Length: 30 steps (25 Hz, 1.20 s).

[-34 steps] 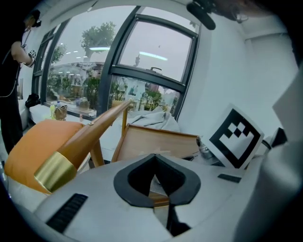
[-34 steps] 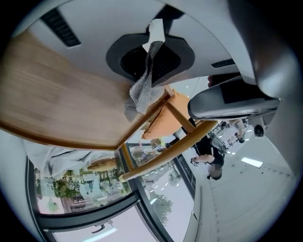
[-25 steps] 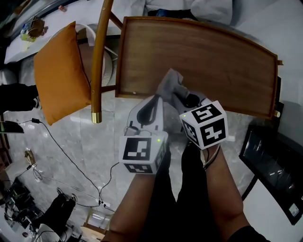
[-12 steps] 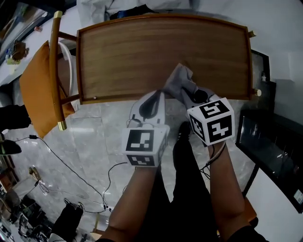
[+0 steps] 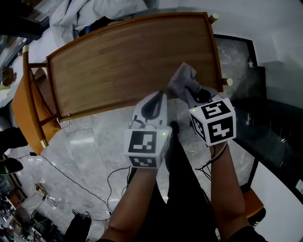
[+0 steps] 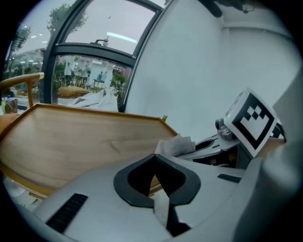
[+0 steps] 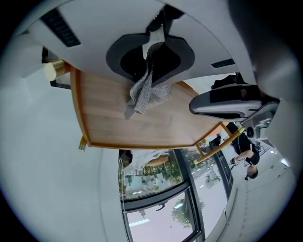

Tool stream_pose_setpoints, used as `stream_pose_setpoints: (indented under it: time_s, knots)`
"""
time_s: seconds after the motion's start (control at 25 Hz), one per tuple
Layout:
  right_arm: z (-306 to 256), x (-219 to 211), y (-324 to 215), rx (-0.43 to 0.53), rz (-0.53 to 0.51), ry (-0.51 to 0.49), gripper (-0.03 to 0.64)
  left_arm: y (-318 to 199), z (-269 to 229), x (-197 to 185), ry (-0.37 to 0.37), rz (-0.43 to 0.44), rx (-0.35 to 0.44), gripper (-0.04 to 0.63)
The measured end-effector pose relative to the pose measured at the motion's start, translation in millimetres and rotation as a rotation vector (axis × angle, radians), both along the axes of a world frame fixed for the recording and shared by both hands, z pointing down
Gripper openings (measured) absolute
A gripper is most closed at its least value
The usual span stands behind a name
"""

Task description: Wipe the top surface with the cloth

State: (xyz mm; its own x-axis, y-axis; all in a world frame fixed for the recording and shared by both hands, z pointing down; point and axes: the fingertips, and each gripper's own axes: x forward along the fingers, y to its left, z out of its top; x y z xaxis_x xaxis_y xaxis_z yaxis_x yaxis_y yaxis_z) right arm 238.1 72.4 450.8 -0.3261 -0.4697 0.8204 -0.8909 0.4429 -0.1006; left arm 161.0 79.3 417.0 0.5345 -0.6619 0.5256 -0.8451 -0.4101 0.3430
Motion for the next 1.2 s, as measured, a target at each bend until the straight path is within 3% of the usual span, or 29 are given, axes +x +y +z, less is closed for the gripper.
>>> stream_pose_setpoints:
  time_s: [0.4, 0.8, 0.96, 1.2]
  knots:
    - [-9.5, 82.7, 6.1, 0.033, 0.046, 0.126, 0.029, -1.0, -5.7, 73.5, 0.018, 0.073, 0.019, 0.011]
    - [-19.8, 108.2, 12.7, 0.081, 0.016, 0.296, 0.029, 9.0, -7.9, 93.4, 0.042, 0.081, 0.020, 0.011]
    - [-37.8, 90.9, 12.5, 0.135, 0.017, 0.245, 0.029, 13.9, -14.3, 75.7, 0.060, 0.056, 0.015, 0.011]
    - [-102.2, 5.7, -12.7, 0.344, -0.061, 0.035, 0.029, -3.0, -54.4, 7.3, 0.057, -0.031, 0.073, 0.011]
